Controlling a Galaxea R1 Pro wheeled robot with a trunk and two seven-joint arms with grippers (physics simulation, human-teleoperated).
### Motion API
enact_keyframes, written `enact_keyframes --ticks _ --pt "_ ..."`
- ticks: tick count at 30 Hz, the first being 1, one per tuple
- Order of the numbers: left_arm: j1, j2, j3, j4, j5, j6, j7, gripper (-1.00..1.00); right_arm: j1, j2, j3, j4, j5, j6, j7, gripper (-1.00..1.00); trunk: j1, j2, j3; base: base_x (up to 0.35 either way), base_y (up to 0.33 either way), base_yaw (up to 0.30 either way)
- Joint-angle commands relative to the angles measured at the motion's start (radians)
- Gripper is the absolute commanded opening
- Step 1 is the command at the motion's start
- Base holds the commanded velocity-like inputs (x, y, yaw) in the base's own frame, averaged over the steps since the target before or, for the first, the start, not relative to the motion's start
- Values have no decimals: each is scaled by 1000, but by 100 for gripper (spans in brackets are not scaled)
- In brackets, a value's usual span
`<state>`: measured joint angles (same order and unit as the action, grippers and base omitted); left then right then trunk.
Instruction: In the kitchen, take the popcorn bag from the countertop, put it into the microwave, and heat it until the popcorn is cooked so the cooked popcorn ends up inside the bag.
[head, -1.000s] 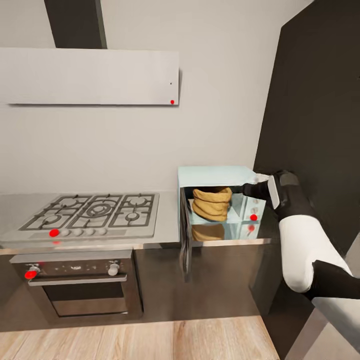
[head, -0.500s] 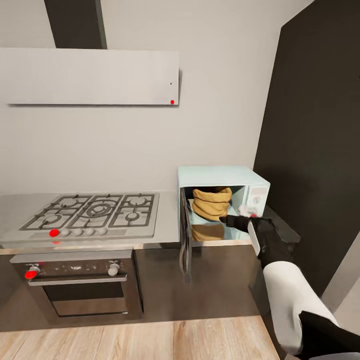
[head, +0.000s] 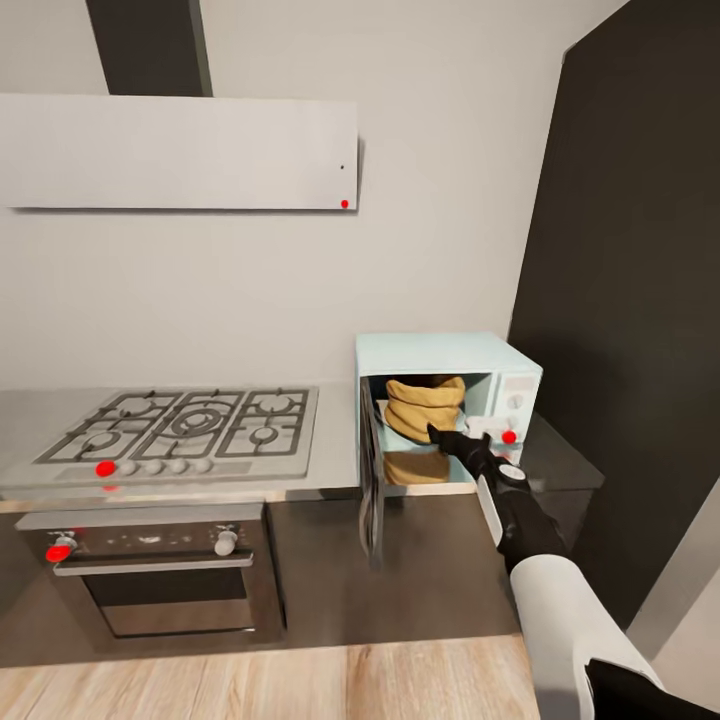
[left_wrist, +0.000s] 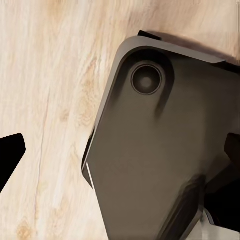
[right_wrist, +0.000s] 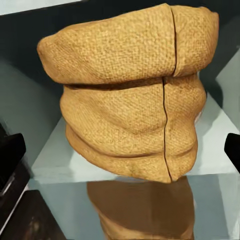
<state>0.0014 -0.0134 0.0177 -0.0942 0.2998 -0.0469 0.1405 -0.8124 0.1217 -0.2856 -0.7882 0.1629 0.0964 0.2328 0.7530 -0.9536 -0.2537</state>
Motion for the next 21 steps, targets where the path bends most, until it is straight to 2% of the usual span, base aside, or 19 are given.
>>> enact_keyframes --ticks 1,11,21 --pt "0 0 1 -1 4 -2 2 100 -1 3 -7 -2 10 2 10 100 1 -1 -1 257 0 0" --pt "0 0 1 -2 4 -2 2 100 -1 3 -7 -2 10 -3 4 100 1 -1 -1 298 0 0" --pt "0 0 1 -1 4 -2 2 100 -1 3 -7 -2 10 -3 3 100 1 -1 -1 220 0 0"
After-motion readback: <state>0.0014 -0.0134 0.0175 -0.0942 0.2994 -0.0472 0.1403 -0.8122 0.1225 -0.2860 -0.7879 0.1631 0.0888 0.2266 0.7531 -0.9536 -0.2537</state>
